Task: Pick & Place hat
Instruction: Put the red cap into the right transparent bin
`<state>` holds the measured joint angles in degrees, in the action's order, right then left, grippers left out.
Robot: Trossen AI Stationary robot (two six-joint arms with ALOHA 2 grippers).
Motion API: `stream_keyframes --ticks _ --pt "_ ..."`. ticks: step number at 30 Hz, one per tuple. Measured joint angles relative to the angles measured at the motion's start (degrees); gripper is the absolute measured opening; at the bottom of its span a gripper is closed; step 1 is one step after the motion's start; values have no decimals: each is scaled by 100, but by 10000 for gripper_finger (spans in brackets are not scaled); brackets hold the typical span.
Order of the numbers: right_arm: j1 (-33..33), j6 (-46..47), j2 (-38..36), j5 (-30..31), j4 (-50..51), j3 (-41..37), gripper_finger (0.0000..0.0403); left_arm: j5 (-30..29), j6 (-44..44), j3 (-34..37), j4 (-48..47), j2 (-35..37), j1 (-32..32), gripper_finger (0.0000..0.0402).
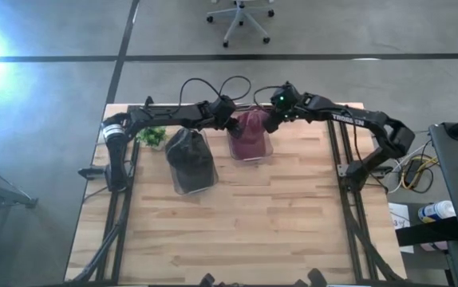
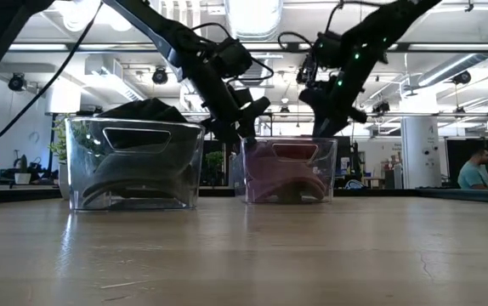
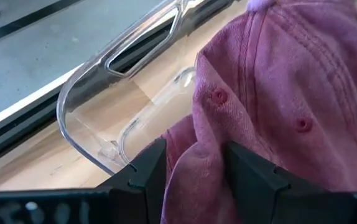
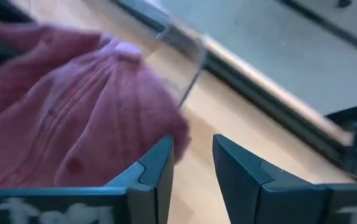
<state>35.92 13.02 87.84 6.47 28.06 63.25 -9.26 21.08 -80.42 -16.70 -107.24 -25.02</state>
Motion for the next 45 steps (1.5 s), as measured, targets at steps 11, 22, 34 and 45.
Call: stream_keyframes --ticks 11,22,34,45 --pt "-118 -441 925 -618 -592 364 109 37 5 4 34 -42 0 153" --pt "-153 -760 1555 -863 -595 529 109 212 34 -179 284 -369 33 153" --pt "-153 -1093 1610 -843 -418 561 109 214 -213 -200 12 -280 33 153" --pt "-153 -1346 879 -796 129 563 112 -78 -478 -646 -240 18 32 153"
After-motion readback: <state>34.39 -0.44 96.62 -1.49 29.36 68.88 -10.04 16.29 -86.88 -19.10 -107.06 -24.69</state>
